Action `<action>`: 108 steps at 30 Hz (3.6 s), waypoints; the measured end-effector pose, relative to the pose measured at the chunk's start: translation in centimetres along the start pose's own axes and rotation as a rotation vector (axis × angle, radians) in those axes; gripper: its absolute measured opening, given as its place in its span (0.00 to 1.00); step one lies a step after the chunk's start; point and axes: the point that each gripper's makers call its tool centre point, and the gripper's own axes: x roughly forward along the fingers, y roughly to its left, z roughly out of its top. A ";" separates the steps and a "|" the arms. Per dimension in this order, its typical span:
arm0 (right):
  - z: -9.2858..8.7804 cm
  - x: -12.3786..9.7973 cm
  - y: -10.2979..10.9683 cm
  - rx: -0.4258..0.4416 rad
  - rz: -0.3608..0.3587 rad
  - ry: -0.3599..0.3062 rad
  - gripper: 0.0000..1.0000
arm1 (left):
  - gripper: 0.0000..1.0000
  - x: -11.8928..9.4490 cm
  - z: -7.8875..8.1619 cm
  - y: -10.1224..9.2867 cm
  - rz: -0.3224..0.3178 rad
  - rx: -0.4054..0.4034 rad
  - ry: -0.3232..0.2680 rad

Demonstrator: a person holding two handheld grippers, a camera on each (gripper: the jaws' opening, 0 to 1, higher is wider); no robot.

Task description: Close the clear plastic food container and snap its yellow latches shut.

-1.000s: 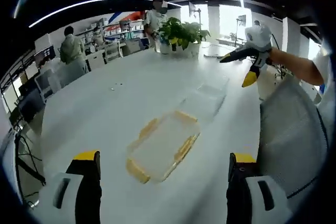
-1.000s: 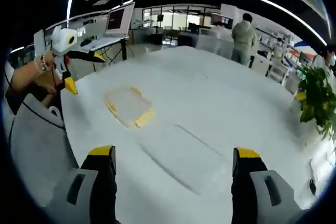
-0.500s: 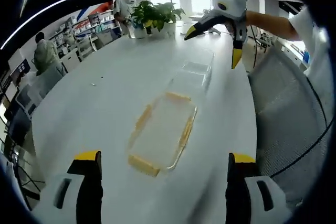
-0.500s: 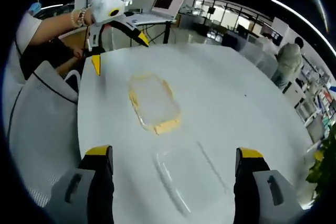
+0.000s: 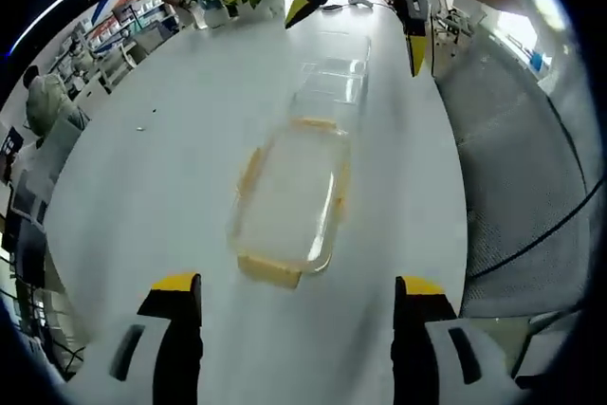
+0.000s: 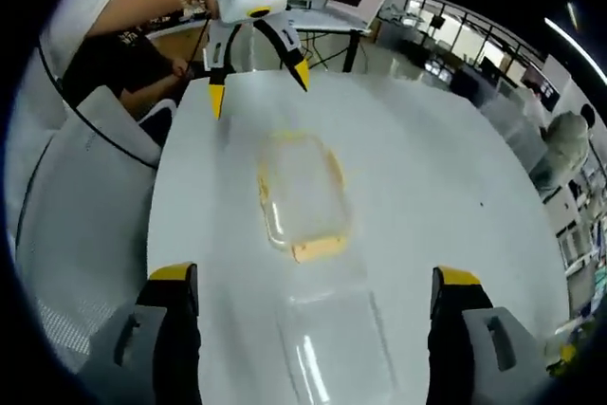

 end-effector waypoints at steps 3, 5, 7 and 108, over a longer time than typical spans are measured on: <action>0.1 0.9 0.5 -0.014 0.045 0.001 0.91 | 0.78 0.4 -0.4 0.3 -0.016 0.006 0.021; 0.1 1.4 0.7 -0.033 0.065 0.003 0.89 | 0.77 0.6 -0.6 0.5 -0.019 0.013 0.035; 0.5 1.9 0.5 -0.076 0.064 -0.010 0.89 | 0.77 0.9 -0.7 0.7 -0.023 0.019 0.041; -0.6 5.1 -0.9 -0.240 0.214 0.265 0.36 | 0.32 2.0 1.7 0.2 -0.089 0.201 0.142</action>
